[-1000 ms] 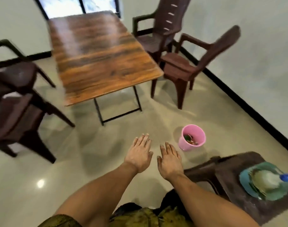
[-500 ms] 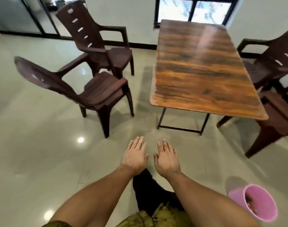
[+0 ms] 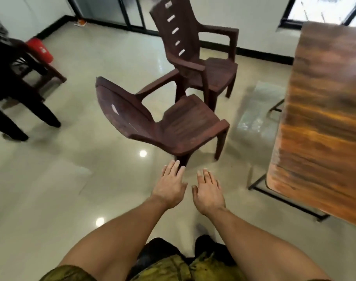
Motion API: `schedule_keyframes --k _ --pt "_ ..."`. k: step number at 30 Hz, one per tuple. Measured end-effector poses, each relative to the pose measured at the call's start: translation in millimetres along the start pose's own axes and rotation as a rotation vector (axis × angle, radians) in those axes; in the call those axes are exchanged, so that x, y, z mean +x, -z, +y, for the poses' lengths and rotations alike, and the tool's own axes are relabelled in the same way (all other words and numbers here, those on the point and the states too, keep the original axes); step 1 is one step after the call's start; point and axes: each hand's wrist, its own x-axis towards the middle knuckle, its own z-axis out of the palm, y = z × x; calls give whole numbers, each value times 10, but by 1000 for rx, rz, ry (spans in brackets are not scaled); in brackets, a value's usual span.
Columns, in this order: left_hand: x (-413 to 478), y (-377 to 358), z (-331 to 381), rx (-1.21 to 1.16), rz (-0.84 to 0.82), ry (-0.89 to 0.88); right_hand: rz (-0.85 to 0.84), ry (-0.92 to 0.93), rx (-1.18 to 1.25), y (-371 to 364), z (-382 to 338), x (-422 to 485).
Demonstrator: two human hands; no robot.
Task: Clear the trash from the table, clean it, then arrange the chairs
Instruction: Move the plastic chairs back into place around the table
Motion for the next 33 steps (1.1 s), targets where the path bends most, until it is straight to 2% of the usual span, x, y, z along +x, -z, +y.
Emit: schedule_keyframes --k 5,9,11,14,20,24,29,33 --pt "529 487 -812 39 176 -51 114 80 102 69 -814 815" --pt "1134 980 -1556 142 368 -200 349 37 328 63 -1615 1464" --pt "1450 1235 -1892 124 361 -195 423 -3 407 64 -1974 1763" --pt "1928 1520 -2488 130 262 -290 485 -130 440 33 -2519 2255" --pt "2203 1806 -3532 180 70 -521 410 -273 202 -61 -3236 2356" --pt "2176 1898 -4046 253 76 -628 319 -297 -44 -163 -3595 2131" --pt "2384 2103 -4242 307 74 -752 303 -465 -162 -66 -3772 2245" --pt "2475 2121 -4236 278 87 -832 386 -485 -228 -116 -3745 2262"
